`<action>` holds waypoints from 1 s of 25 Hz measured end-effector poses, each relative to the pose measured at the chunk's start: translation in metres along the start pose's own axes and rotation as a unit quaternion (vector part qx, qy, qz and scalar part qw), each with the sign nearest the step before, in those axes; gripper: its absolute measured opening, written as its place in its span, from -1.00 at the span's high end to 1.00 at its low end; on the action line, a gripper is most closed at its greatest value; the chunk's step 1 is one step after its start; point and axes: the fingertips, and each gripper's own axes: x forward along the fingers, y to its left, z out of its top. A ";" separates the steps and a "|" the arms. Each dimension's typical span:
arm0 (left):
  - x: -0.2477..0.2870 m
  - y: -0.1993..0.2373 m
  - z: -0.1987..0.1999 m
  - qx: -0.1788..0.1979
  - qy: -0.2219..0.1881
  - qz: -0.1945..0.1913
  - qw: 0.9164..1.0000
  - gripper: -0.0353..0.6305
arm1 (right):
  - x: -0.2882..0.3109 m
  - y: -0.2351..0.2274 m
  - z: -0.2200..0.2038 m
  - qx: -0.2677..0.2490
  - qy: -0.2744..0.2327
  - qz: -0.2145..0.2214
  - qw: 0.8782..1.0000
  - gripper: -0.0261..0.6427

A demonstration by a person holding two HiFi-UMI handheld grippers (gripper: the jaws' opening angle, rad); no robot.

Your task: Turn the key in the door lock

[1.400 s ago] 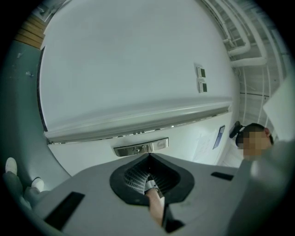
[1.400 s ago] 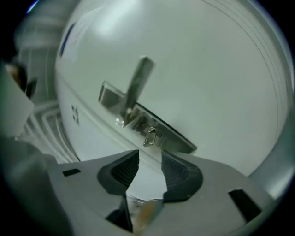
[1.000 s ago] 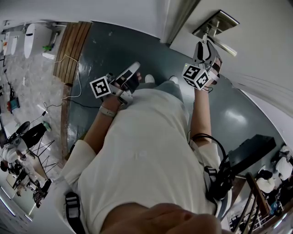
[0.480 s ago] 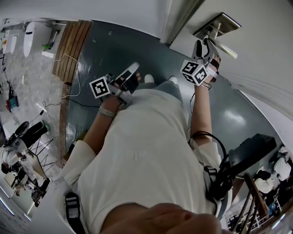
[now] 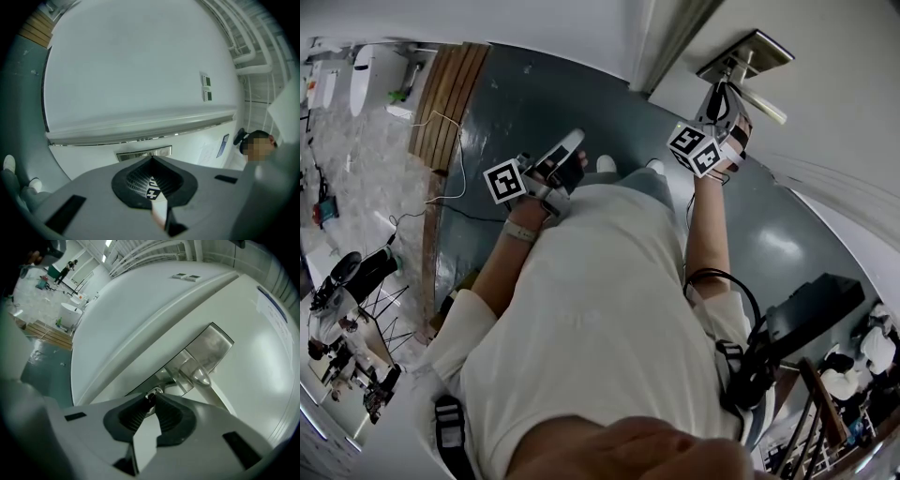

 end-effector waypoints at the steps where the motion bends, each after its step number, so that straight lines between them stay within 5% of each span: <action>1: 0.000 0.000 0.000 0.000 -0.001 -0.001 1.000 0.87 | -0.001 -0.001 0.000 0.012 -0.001 -0.001 1.000 0.72; 10: 0.000 0.000 0.001 -0.004 -0.003 -0.001 1.000 0.87 | -0.004 -0.005 0.000 0.191 -0.011 0.018 0.981 0.74; 16: 0.001 0.000 0.002 -0.005 -0.004 -0.002 1.000 0.87 | -0.003 -0.006 -0.003 0.376 -0.020 0.047 0.925 0.75; 18: 0.000 0.000 0.003 -0.005 -0.004 -0.001 1.000 0.87 | -0.003 -0.008 -0.006 0.449 -0.023 0.058 0.891 0.76; 20: 0.000 0.000 0.002 -0.006 -0.005 -0.001 1.000 0.87 | -0.003 -0.009 -0.008 0.536 -0.028 0.073 0.841 0.77; 25: 0.000 0.000 0.003 -0.007 -0.005 -0.001 1.000 0.87 | -0.002 -0.012 -0.009 0.724 -0.048 0.112 0.679 0.78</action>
